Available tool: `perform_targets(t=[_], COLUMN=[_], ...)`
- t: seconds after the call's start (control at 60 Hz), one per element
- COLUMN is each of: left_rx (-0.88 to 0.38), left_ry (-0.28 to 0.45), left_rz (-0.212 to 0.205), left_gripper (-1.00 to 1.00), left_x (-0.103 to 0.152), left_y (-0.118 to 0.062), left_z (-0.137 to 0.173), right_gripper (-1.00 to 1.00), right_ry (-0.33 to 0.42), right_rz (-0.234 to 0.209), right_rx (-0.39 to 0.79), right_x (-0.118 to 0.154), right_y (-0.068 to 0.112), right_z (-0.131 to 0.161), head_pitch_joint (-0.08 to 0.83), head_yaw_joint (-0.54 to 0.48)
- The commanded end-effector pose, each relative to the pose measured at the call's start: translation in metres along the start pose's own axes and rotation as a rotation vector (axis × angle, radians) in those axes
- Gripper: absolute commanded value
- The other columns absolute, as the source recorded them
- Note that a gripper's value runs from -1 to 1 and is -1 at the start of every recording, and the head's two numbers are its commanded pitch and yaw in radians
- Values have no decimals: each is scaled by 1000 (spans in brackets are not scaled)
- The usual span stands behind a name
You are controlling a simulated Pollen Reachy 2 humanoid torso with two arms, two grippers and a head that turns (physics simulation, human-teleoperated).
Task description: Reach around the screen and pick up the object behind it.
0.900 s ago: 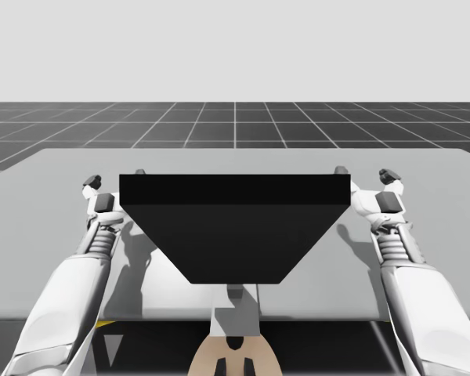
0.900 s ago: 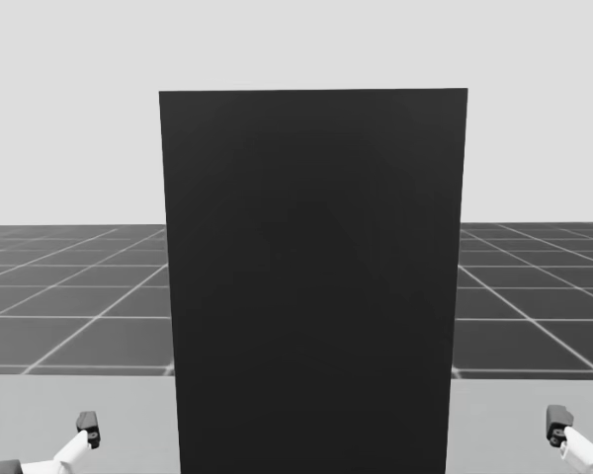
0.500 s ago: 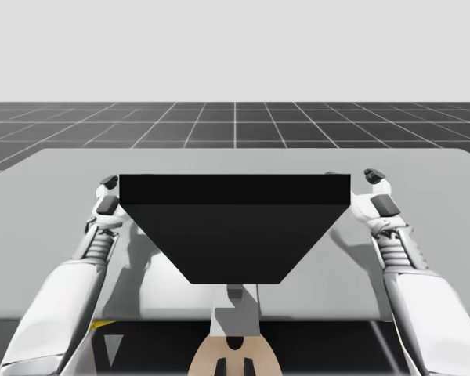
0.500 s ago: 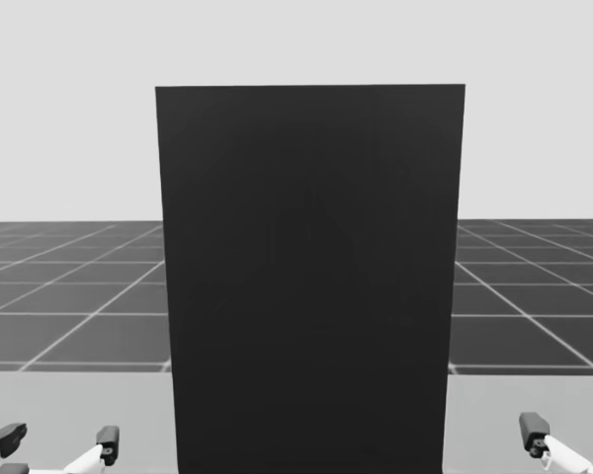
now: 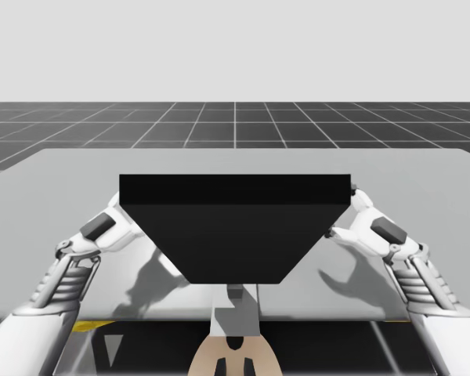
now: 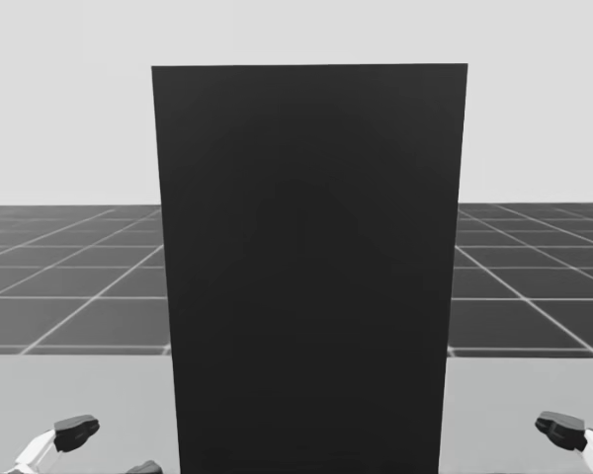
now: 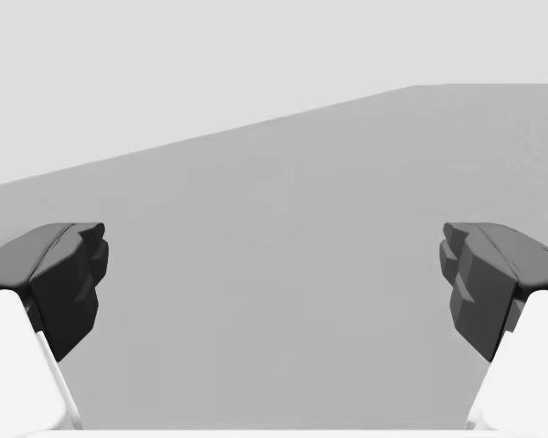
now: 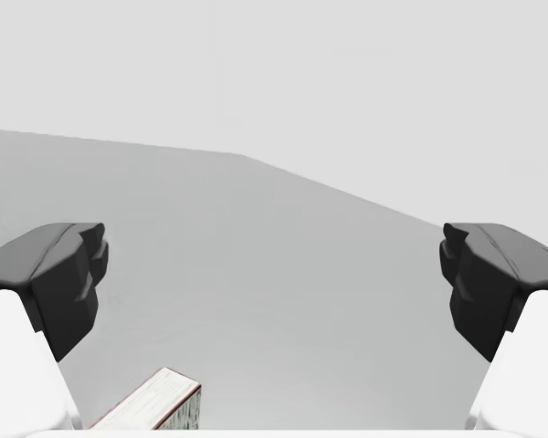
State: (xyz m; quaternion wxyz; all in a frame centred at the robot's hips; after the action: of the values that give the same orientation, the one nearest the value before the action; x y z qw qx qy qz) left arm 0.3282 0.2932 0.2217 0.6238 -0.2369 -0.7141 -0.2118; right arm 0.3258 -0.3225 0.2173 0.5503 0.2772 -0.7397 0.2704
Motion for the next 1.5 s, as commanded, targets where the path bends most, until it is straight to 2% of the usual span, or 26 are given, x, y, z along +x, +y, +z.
perform_targets(t=[0.017,0.133,0.217,0.367,0.417,0.533,0.783,0.833,0.9,0.933,0.983,1.083,1.333,1.4,1.5], left_rx=[-147,-217,-278,-321,-319,-323,-352,-354,-359,-360,-366,-374,-380,-383,-386], left_ry=[34,60,91,117,125,132,147,148,151,153,156,159,162,164,165], left_rz=[-29,-44,-83,-79,-78,-73,-79,-83,-86,-92,-94,-101,-105,-106,-110], left_gripper=[-1000,-1000,-1000,-1000,-1000,-1000,-1000,-1000,-1000,-1000,-1000,-1000,-1000,-1000,-1000], left_x=[5,4,0,-7,-10,-16,-25,-26,-27,-28,-29,-31,-34,-36,-37], left_y=[-24,-35,-42,-44,-43,-44,-52,-54,-55,-57,-58,-61,-62,-63,-64], left_z=[17,30,42,54,56,56,49,47,45,44,43,42,41,41,41], right_gripper=[-1000,-1000,-1000,-1000,-1000,-1000,-1000,-1000,-1000,-1000,-1000,-1000,-1000,-1000,-1000], right_ry=[19,37,51,65,71,68,91,107,122,130,143,170,195,222,264], right_rz=[-9,-23,-26,-28,-42,-39,-56,-66,-56,-68,-59,-75,-85,-96,-81], right_rx=[167,195,208,222,229,208,186,207,227,247,267,280,221,185,152], right_x=[5,4,2,-1,-3,-19,-58,-66,-75,-79,-84,-96,-118,-124,-133], right_y=[12,13,14,15,16,21,21,22,25,28,31,35,31,30,32], right_z=[14,20,24,29,30,26,6,-1,-11,-17,-24,-34,-51,-56,-60], head_pitch_joint=[56,64,73,81,82,90,109,113,115,117,119,125,137,140,141], head_yaw_joint=[23,18,15,14,13,9,1,-4,-5,-5,-6,-8,-15,-18,-21])
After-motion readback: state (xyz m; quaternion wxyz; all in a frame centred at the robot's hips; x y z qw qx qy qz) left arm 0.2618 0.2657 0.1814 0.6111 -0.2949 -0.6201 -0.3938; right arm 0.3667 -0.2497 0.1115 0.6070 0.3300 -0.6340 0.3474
